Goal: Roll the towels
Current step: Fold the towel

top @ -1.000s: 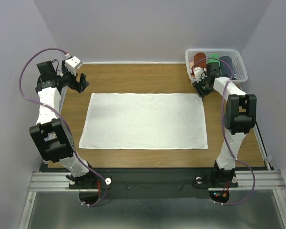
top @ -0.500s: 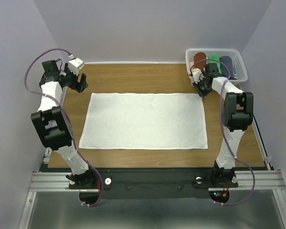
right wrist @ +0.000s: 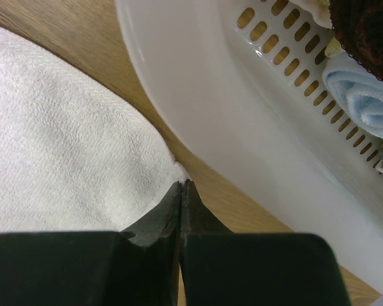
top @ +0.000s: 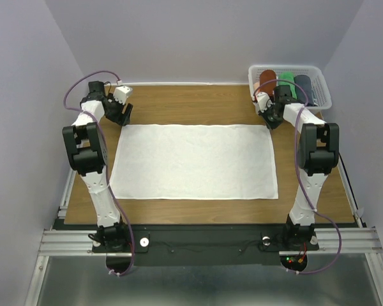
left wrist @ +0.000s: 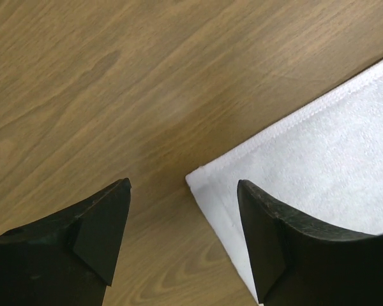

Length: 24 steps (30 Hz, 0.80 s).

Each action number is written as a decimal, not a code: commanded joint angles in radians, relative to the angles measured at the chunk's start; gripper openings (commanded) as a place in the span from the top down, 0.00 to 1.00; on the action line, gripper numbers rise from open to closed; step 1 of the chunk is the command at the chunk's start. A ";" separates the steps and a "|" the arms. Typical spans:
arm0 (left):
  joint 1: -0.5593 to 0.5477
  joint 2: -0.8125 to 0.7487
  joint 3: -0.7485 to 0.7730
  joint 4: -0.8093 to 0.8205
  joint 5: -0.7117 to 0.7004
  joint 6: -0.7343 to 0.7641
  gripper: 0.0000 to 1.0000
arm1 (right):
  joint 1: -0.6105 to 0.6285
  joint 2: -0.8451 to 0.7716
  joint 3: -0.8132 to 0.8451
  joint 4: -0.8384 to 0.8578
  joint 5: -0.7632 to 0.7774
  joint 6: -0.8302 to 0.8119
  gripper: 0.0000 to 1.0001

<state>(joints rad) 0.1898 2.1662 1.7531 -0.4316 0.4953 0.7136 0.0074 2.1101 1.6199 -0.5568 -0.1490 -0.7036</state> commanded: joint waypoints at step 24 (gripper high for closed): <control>-0.023 0.093 0.051 -0.075 -0.115 -0.009 0.51 | 0.019 -0.030 0.006 0.034 -0.004 -0.013 0.52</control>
<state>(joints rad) 0.1608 2.2471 1.7828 -0.4644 0.3920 0.7044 0.0154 2.1014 1.6196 -0.5556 -0.1562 -0.7139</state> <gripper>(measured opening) 0.490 0.481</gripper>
